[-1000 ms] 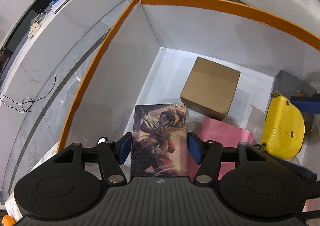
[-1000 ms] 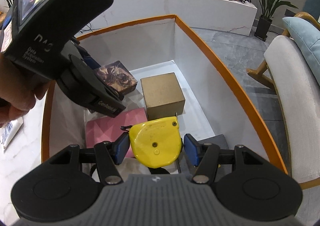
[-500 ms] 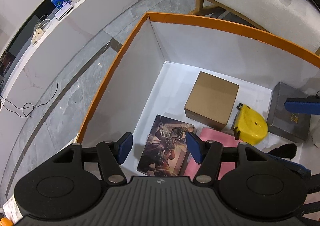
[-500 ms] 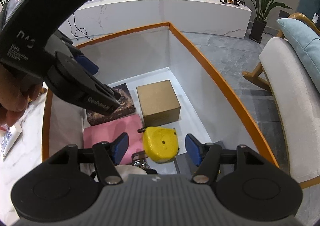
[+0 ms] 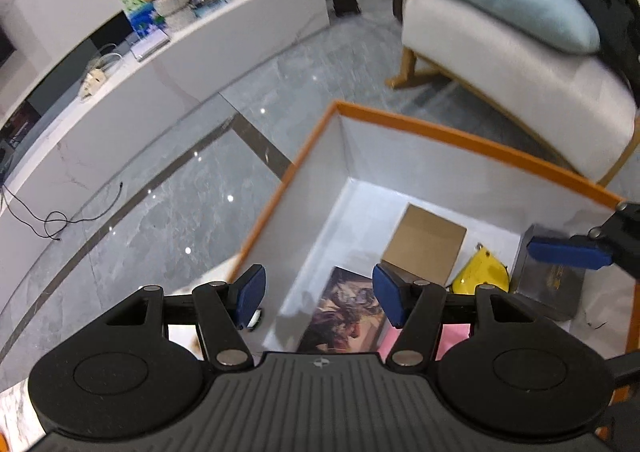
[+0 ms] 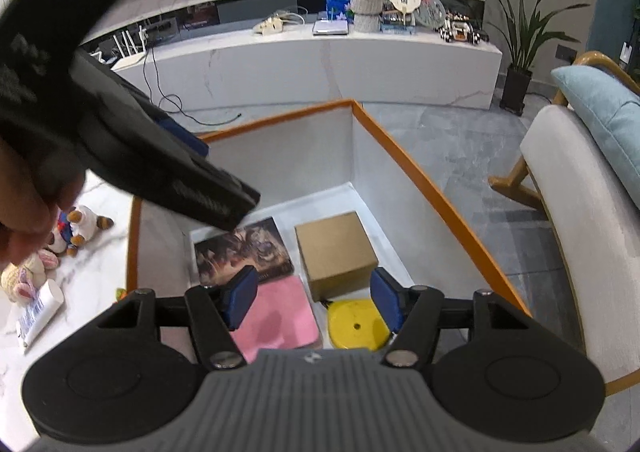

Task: Organize objects
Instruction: 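Move both tools back over the table toward the bunny and crocheted orange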

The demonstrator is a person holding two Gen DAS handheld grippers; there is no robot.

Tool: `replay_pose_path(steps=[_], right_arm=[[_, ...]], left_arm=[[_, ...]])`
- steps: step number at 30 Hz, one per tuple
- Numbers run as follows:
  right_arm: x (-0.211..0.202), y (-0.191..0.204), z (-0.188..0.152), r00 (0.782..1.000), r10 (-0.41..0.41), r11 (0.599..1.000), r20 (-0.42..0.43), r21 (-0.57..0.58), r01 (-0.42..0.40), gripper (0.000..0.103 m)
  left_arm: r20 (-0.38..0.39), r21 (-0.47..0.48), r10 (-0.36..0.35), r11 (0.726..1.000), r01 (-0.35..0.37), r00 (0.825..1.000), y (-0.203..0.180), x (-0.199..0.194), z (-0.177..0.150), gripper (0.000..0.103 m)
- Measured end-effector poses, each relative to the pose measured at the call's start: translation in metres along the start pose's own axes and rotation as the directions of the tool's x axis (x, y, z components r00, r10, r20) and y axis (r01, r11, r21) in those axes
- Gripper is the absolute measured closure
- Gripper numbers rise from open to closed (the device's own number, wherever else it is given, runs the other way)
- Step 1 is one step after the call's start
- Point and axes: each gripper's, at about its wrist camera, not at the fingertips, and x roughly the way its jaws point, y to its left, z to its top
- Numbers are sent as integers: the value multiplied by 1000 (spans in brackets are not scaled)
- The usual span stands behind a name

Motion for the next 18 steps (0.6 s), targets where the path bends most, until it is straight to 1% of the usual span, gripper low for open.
replay_pose_path(steps=[2,4,7,9,12,16,18], right_arm=[[-2,4,1,1000,3,1000,15,-6,-3,38],[-5,7,2,1000,9,1000,29,-12,-9,38],[-8,13,4,999,15,1000,50,-23,-14,38],[-11,17,4,997,12,999,70,-36,-9,38],[-16,24,3,995,25,998,97,-59,-19,38],[-16,33,2,993,27,996,112,-88,-17,38],[-15,39,1,993,26,994,115,-108,-14,38]], left_arm=[[27,-26,0,1000,1,1000,10,-10,-2,33],[35,-48,9,999,-8,999,22,-17,-9,32],[42,-80,46,996,-43,998,39,-26,-25,32],[74,-100,56,994,-49,996,49,-35,-44,31],[89,-148,79,987,-65,993,62,-42,-74,31],[80,-245,125,964,-102,989,82,-44,-115,31],[83,-286,165,949,-135,983,90,-47,-132,31]])
